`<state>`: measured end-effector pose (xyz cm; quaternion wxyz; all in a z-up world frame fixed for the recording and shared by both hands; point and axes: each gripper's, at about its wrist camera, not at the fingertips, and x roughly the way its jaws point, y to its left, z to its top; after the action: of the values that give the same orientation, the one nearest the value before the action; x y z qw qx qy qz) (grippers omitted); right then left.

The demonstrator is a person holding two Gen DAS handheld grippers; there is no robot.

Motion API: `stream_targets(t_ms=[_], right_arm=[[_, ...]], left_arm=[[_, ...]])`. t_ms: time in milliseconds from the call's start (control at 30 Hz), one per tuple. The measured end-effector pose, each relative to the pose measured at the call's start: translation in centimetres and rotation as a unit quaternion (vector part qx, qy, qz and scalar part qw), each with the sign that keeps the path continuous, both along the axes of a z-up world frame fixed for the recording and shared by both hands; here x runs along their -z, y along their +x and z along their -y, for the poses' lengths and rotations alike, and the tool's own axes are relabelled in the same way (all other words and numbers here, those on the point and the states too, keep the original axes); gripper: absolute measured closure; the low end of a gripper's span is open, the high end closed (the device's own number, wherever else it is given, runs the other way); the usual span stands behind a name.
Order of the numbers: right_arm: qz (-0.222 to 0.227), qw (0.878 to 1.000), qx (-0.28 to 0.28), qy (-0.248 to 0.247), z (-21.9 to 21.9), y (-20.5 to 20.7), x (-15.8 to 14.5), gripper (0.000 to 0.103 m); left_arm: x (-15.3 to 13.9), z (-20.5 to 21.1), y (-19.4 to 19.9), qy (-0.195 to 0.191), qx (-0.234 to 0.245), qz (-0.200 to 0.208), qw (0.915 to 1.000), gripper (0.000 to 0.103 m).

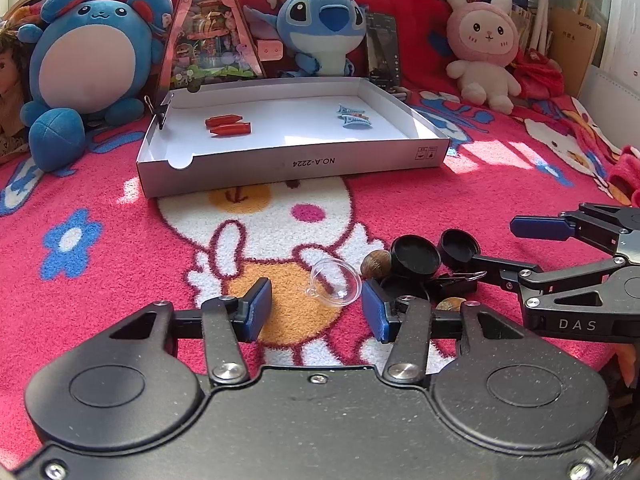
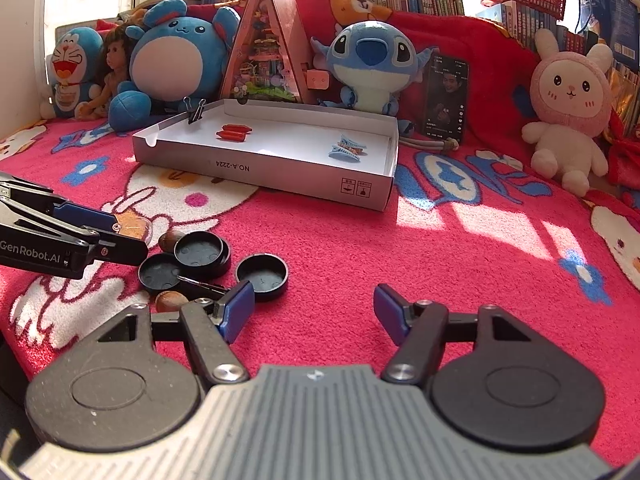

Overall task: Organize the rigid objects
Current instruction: 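Grasp the clear plastic dome with the left tool while the right tool grasps a black lid, then carry the dome and lid into the white box while the left tool opens to drop the dome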

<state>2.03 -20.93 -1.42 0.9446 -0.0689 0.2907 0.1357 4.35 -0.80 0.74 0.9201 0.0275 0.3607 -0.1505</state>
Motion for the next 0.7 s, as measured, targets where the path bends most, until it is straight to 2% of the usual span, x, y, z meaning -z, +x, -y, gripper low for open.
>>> stream_targets(t_ms=[167, 267, 433, 700], right_arm=[[0.0, 1.0, -0.011, -0.004, -1.2, 0.6, 0.3, 0.031], [-0.008, 1.0, -0.012, 0.005, -1.4, 1.2, 0.5, 0.037], [-0.014, 1.0, -0.012, 0.023, -1.5, 1.4, 0.5, 0.064], [-0.009, 0.999, 0.005, 0.034, -1.0, 1.6, 0.0, 0.066]], left_arm=[[0.2, 0.3, 0.3, 0.003, 0.0, 0.002, 1.0, 0.062], [0.2, 0.3, 0.5, 0.005, -0.004, 0.006, 1.0, 0.075], [0.1, 0.1, 0.7, -0.006, -0.011, 0.003, 0.9999, 0.078], [-0.4, -0.5, 0.7, -0.008, -0.021, 0.009, 0.9997, 0.078]])
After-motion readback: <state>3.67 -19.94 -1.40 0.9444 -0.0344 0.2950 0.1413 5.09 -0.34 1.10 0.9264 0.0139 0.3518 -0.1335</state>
